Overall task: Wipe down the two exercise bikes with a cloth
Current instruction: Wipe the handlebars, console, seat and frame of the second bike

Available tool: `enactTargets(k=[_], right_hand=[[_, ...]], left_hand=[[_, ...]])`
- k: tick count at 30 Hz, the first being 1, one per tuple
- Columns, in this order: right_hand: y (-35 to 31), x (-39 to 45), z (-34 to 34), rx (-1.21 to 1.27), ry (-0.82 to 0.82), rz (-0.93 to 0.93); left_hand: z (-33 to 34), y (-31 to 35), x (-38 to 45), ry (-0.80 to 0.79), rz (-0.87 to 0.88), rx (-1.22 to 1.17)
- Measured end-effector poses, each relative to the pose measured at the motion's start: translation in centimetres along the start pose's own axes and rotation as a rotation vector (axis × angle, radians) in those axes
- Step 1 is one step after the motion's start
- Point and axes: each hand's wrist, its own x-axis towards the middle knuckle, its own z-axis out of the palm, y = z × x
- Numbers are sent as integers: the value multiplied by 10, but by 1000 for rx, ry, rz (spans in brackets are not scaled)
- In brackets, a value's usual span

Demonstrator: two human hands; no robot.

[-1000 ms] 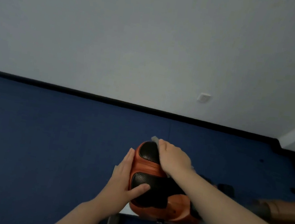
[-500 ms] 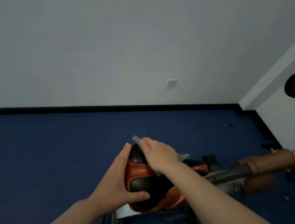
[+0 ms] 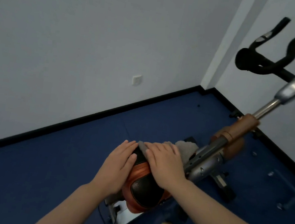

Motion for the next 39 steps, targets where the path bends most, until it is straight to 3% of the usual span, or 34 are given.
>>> enactTargets(k=[3,7,12,15,18,21,25,28,31,33,36,39], right_hand=[[23,-7,-7,26,-58,47],[13,-4,-1,34,-30,350],[-4,-38,12,219,-61,294],[5,-25,2,287,-57,464],[-30,-33,10,302,27,557],[-66,-63,24,515,103,534],[-62,-61,7,767,176,594],[-84,-62,6,689,256,734],[-122,-81,20,519,213,730],[-115,-78,20,561,219,748],[-81,-48,2,787,192,996],[-91,-50,3,694,125,992]], left_hand=[[0,-2,9,-32,58,139],[1,-6,10,-14,100,124],[4,-9,11,15,118,101],[5,-11,11,29,132,86],[8,-15,8,72,158,10],[11,-21,2,112,154,-156],[8,-28,1,81,167,-203],[4,-30,0,54,171,-191],[3,-30,0,42,165,-185],[2,-31,0,36,167,-181],[1,-29,1,14,171,-168],[1,-27,0,19,159,-177]])
